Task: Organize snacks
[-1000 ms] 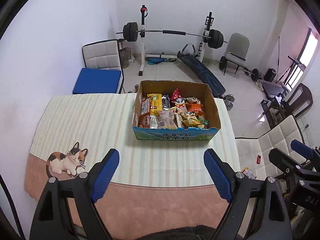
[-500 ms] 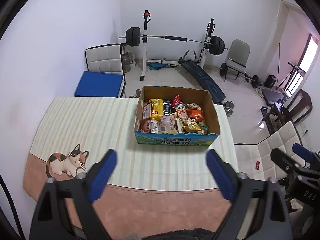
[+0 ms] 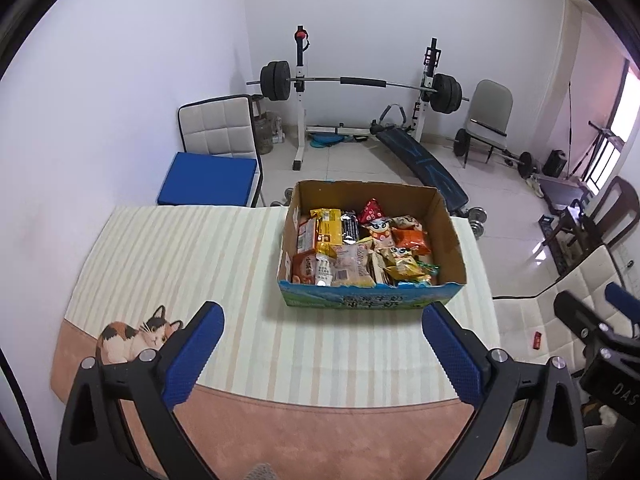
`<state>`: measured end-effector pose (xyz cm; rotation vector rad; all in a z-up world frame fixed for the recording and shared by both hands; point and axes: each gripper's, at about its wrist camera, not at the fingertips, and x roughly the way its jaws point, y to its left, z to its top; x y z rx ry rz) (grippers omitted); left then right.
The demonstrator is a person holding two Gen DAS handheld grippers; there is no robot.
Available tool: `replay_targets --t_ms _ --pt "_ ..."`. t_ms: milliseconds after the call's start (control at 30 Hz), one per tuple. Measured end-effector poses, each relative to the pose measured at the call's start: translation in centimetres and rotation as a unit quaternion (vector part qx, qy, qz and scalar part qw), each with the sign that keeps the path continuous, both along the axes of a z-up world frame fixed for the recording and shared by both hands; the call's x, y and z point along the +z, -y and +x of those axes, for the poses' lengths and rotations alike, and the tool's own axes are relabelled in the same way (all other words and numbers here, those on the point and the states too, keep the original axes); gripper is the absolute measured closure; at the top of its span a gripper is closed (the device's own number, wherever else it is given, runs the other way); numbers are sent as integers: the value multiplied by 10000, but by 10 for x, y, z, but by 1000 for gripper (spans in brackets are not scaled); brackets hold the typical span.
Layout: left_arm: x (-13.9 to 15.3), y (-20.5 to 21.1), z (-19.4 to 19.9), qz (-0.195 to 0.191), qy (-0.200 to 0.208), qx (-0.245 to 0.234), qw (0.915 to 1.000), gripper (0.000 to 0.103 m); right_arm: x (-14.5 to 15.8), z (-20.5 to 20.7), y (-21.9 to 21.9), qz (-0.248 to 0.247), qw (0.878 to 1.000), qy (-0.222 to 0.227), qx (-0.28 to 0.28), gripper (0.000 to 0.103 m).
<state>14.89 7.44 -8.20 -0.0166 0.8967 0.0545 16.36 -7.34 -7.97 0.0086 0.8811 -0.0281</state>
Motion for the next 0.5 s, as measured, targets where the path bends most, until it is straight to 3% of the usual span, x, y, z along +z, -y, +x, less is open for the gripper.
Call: replay_targets --t_ms 500 --pt "-28 5 33 245 37 34 9997 1 -28 39 0 -247 9995 69 -177 1"
